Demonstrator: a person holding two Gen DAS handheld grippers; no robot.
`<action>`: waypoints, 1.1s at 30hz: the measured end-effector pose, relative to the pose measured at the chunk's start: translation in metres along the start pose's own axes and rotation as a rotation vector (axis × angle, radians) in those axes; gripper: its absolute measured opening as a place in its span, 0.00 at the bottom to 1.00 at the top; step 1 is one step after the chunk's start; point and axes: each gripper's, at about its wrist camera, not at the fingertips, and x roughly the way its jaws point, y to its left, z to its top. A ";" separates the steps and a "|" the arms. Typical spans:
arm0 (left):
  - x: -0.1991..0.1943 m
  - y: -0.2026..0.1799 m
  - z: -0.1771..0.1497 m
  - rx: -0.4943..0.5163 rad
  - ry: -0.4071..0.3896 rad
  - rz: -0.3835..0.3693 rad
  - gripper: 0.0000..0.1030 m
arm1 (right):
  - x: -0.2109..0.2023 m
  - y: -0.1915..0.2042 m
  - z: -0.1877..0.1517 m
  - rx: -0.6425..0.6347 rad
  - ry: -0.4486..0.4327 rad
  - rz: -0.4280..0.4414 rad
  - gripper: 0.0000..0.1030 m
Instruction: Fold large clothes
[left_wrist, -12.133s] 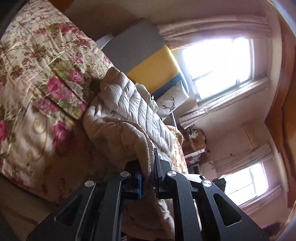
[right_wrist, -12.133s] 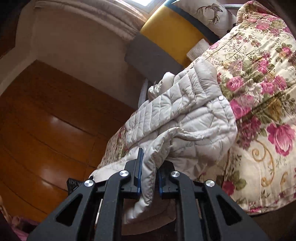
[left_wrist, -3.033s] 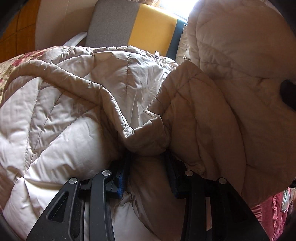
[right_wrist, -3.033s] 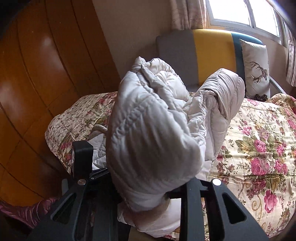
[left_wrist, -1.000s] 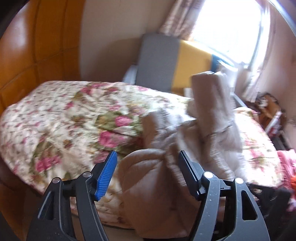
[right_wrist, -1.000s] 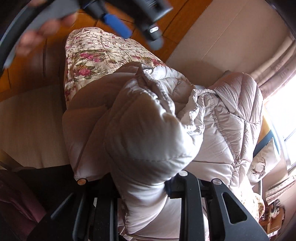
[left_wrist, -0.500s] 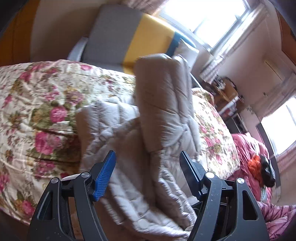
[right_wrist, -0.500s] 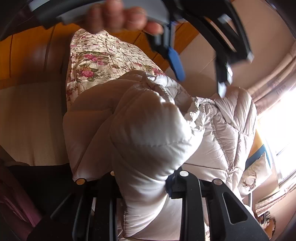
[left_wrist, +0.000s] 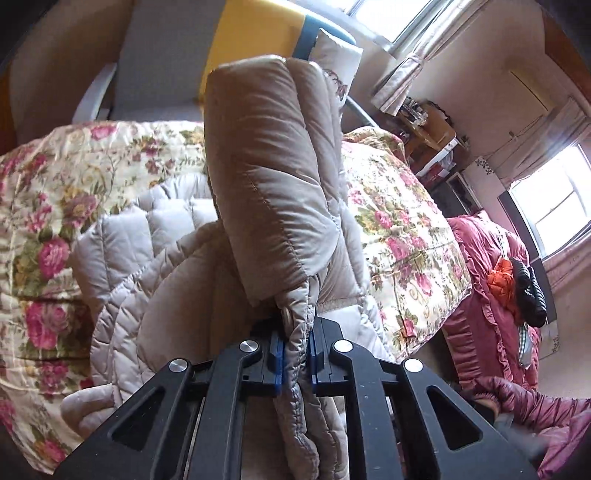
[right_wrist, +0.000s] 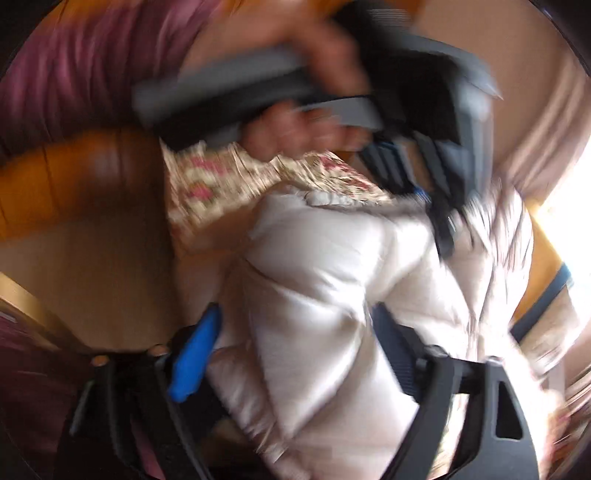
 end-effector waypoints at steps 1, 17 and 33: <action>-0.006 0.001 0.000 0.000 -0.009 0.003 0.08 | -0.015 -0.016 -0.003 0.083 -0.017 0.069 0.87; -0.037 0.088 -0.120 -0.350 -0.092 0.239 0.09 | 0.016 -0.055 -0.030 0.347 0.106 0.108 0.34; -0.056 0.064 -0.155 -0.320 -0.237 0.602 0.50 | 0.012 -0.127 0.074 0.407 -0.024 0.052 0.36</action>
